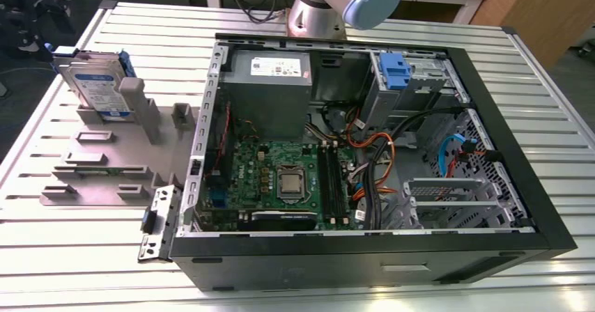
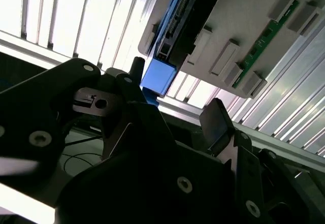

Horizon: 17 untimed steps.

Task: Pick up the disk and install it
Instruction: 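Pick up the disk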

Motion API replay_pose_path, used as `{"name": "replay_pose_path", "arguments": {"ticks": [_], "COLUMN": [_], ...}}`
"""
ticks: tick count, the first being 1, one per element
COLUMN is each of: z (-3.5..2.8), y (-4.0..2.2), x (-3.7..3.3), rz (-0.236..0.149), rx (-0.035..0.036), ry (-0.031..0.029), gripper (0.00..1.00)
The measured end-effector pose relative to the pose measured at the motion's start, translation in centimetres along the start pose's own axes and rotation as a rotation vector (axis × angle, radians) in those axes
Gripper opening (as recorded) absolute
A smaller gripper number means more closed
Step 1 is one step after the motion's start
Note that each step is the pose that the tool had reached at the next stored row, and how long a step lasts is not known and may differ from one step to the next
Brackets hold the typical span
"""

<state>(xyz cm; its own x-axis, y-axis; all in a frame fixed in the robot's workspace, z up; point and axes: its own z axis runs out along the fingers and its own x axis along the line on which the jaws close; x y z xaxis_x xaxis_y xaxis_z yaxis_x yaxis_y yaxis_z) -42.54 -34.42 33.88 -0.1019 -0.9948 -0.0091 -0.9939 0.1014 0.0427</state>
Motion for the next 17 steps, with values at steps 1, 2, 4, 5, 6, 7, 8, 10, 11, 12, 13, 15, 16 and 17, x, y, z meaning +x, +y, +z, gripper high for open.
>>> {"name": "replay_pose_path", "arguments": {"ticks": [1, 2, 4, 5, 6, 7, 8, 10, 11, 12, 13, 15, 16, 17], "z": [0.13, 0.24, 0.42, 0.53, 0.62, 0.7, 0.77, 0.98, 1.06, 1.15, 1.24, 1.35, 1.41, 1.48], "y": [0.01, 0.01, 0.04, 0.08, 0.18, 0.34, 0.48, 0.72, 0.75, 0.78, 0.79, 0.79, 0.78, 0.78], "x": [0.0, -0.01, -0.02, -0.02, -0.06, -0.1, -0.14, -0.13, -0.13, -0.12, -0.13, -0.12, -0.12, -0.12], "rz": [-0.005, -0.011, -0.02, -0.022, -0.023, -0.023, -0.023, -0.024, -0.025, -0.025, -0.028, -0.045, -0.058, -0.072], "rx": [0.0005, 0.0016, 0.0065, 0.0095, 0.0118, 0.0134, 0.0142, 0.0158, 0.0171, 0.018, 0.0185, 0.02, 0.0202, 0.0202], "ry": [-0.0007, -0.0009, -0.0009, -0.0012, -0.0017, -0.0025, -0.0034, -0.0071, -0.0081, -0.0086, -0.0089, -0.0084, -0.0079, -0.0075], "gripper": [0.71, 0.71, 0.71, 0.71, 0.71, 0.71, 0.71, 0.71, 0.71, 0.71, 0.71, 0.71, 0.71, 0.71]}}
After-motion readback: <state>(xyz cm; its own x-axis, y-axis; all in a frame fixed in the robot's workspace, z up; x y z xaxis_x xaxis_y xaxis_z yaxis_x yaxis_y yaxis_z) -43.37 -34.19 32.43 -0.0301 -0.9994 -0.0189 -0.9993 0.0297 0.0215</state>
